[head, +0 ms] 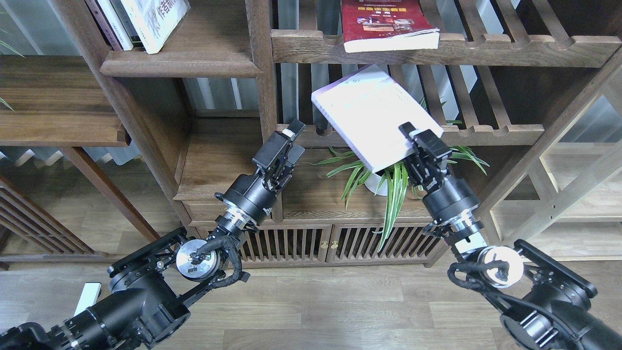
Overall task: Organize books on shelf
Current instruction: 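Grasp the book's edge with the left gripper beside the right gripper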
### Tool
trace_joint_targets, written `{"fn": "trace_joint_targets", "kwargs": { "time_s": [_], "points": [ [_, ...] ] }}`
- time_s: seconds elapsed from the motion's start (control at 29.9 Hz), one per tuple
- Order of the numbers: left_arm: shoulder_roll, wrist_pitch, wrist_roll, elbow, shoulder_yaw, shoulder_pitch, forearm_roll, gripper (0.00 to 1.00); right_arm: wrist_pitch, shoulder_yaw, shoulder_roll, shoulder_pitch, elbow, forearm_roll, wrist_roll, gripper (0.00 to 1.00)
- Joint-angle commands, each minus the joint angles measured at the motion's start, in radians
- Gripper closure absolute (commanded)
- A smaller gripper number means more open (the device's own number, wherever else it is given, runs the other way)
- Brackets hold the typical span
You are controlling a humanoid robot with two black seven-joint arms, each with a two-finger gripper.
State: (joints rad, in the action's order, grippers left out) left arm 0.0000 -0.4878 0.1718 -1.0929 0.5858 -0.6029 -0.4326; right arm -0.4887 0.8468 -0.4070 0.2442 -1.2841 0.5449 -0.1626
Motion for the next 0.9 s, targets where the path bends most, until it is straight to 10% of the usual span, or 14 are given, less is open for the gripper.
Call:
{"fn": "trace_joint_targets", "kwargs": {
  "time_s": [0.0, 0.87],
  "points": [
    [0.0, 0.0, 0.0, 0.001, 0.006, 0.0, 0.0, 0.06, 0.0, -0.012, 0.023, 0.0, -0.001, -0.025, 0.002, 0.97],
    [0.0, 0.002, -0.008, 0.002, 0.022, 0.006, -0.037, 0.1, 0.0, -0.049, 0.125, 0.014, -0.008, -0.086, 0.003, 0.97]
  ]
}}
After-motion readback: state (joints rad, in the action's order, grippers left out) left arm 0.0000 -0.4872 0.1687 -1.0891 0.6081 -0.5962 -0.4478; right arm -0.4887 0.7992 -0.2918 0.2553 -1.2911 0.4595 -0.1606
